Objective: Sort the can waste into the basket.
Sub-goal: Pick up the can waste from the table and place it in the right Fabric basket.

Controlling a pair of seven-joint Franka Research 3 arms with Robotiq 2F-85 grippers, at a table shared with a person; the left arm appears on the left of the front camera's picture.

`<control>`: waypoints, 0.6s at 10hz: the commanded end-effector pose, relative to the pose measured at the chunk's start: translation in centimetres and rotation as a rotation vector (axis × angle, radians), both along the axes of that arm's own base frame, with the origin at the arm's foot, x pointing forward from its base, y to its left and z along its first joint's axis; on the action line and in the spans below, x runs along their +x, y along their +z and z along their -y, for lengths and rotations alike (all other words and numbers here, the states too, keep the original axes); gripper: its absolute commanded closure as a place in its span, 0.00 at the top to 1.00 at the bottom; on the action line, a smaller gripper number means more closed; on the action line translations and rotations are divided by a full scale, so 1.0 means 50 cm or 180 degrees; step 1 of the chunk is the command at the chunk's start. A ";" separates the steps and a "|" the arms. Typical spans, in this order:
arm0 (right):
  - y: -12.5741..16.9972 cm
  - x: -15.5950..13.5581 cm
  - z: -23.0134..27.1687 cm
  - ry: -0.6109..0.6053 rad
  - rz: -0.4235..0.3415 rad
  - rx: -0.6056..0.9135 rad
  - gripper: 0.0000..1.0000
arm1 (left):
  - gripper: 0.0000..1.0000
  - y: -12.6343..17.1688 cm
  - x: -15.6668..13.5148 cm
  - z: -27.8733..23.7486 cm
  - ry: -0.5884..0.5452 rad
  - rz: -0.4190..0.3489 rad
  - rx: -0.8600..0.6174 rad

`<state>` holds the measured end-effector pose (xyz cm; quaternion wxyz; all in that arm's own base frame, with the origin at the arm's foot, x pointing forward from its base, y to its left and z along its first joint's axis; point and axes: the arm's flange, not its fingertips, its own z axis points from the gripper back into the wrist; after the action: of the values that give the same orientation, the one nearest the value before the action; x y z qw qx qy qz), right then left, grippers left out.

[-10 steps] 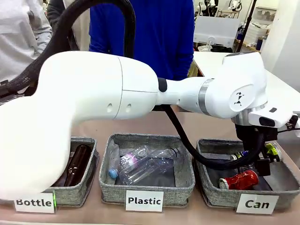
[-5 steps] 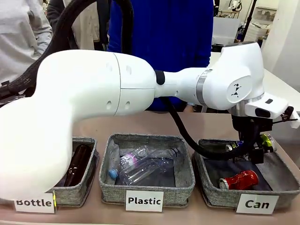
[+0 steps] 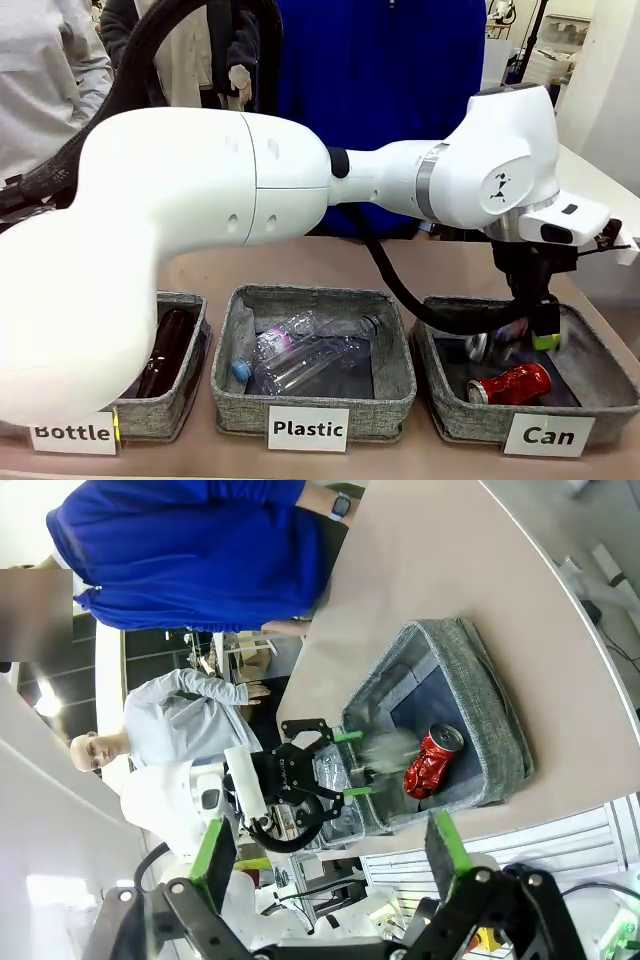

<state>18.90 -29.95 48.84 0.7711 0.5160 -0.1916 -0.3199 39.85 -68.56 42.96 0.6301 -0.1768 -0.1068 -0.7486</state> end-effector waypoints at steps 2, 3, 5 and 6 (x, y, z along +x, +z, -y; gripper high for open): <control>0.002 -0.003 -0.003 0.0040 -0.0022 -0.0018 1.00 | 1.00 0.030 0.029 -0.037 0.0191 0.0092 -0.0046; 0.002 -0.003 -0.003 0.0040 -0.0022 -0.0018 1.00 | 1.00 0.044 0.031 -0.058 0.0222 0.0066 -0.0158; 0.000 0.000 0.000 0.0000 0.0000 0.0000 1.00 | 1.00 0.097 0.050 -0.150 0.0341 0.0057 -0.0253; -0.011 0.035 -0.041 0.0210 -0.0054 0.0006 1.00 | 1.00 0.135 0.071 -0.240 0.0437 -0.0085 -0.0375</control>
<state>19.39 -29.41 48.63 0.7738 0.5180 -0.1843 -0.3145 45.16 -63.08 49.07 0.6629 -0.1915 -0.1544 -0.7072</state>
